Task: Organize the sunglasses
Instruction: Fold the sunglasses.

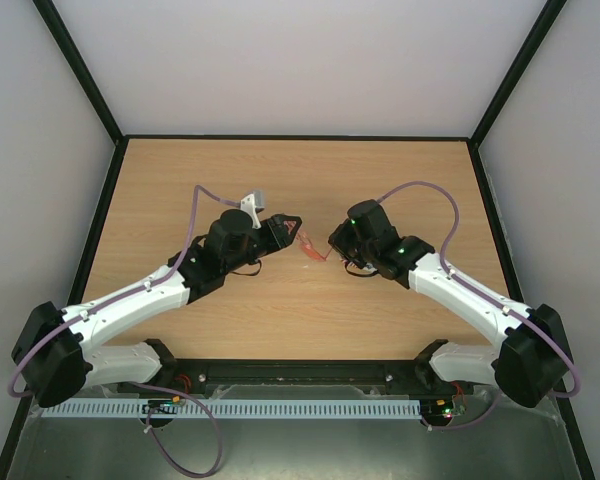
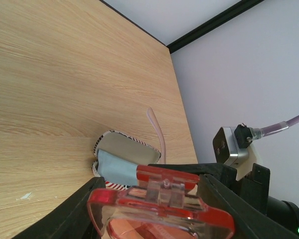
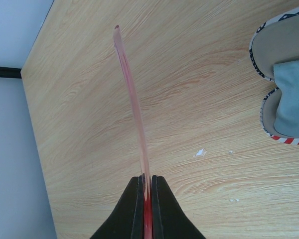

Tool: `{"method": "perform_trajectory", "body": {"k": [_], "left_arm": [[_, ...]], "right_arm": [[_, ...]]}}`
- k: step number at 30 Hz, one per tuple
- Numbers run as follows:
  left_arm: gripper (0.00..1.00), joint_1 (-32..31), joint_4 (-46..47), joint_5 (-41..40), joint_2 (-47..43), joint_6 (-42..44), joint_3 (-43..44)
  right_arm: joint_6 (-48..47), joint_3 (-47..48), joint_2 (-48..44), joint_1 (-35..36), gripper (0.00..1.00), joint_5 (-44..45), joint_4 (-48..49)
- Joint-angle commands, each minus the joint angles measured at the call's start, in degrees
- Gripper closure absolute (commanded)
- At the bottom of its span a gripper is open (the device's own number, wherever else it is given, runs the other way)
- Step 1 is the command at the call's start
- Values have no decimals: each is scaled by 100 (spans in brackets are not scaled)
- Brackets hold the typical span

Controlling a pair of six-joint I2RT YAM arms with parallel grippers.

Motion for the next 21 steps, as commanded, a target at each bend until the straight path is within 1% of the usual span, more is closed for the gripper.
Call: {"method": "perform_trajectory", "body": {"k": [1, 3, 5, 11, 14, 16, 19, 21], "left_arm": [[50, -34, 121, 9, 36, -39, 127], [49, -32, 84, -7, 35, -26, 142], [49, -23, 5, -5, 22, 26, 176], [50, 146, -542, 411, -51, 498, 507], [49, 387, -976, 861, -152, 770, 666], [49, 557, -1116, 1228, -248, 964, 715], [49, 852, -1358, 1731, -430, 1210, 794], [48, 1041, -1477, 1937, -605, 1344, 794]], "right_arm": [[-25, 2, -1, 39, 98, 33, 97], [-101, 56, -25, 46, 91, 42, 38], [-246, 159, -131, 48, 87, 157, -145], [-1072, 617, -956, 47, 52, 618, -992], [-1527, 746, -1435, 39, 40, 723, -1446], [-1685, 704, -1663, 39, 39, 700, -1702], [-1780, 467, -1930, 39, 45, 470, -1973], [-1745, 220, -2179, 39, 52, 331, -2020]]}}
